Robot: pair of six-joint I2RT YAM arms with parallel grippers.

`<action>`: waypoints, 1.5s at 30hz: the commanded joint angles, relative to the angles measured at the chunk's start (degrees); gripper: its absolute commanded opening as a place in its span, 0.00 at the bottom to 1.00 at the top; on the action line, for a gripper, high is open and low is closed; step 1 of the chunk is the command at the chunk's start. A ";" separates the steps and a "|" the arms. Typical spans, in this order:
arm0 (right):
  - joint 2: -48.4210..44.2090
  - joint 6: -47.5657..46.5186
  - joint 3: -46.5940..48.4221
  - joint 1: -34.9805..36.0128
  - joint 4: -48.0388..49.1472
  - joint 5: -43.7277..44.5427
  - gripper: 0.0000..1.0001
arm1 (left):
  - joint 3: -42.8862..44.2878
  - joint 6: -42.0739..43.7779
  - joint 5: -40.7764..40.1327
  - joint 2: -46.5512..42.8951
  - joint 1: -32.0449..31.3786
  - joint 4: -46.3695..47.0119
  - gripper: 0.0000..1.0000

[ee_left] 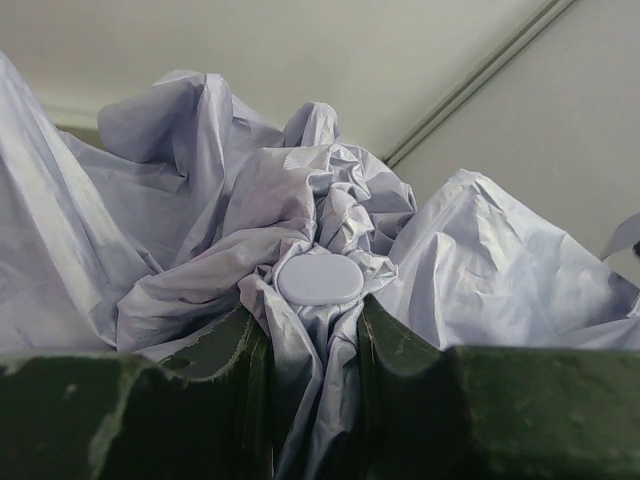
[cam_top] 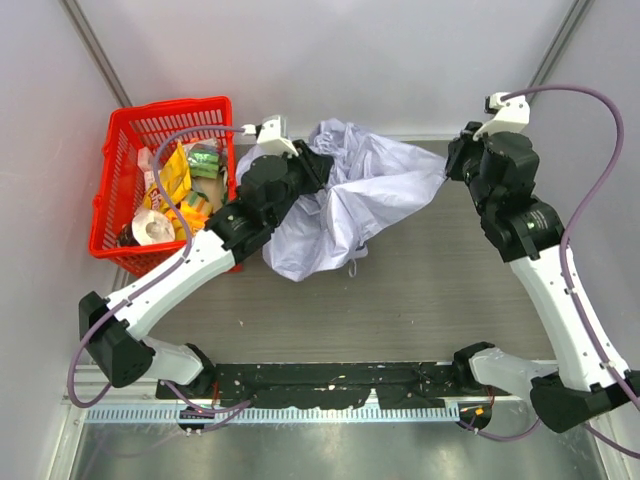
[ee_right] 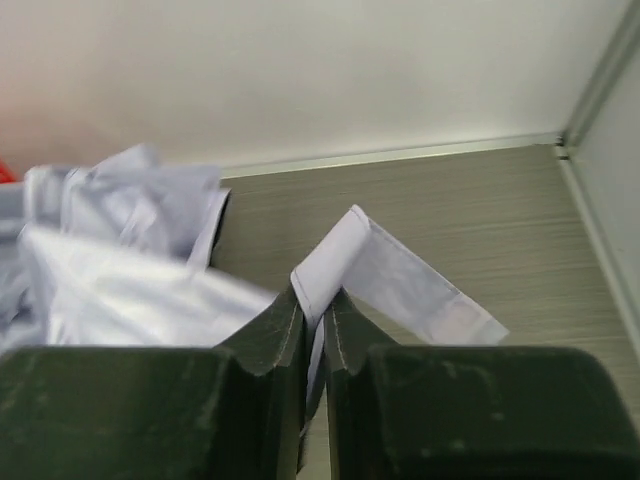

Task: Put away the umbrella

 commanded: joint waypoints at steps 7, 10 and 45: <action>18.32 -4.79 17.43 -7.20 -14.83 15.53 0.54 | 12.75 -9.62 -4.73 3.14 -0.02 -23.03 0.00; 14.93 -2.24 17.39 -6.42 -19.61 10.90 0.57 | 17.67 -10.85 -7.80 6.30 -0.11 -27.25 0.00; -6.19 6.02 -44.06 14.59 40.77 -31.49 0.48 | 35.17 -36.96 -4.21 16.78 1.12 -49.15 0.00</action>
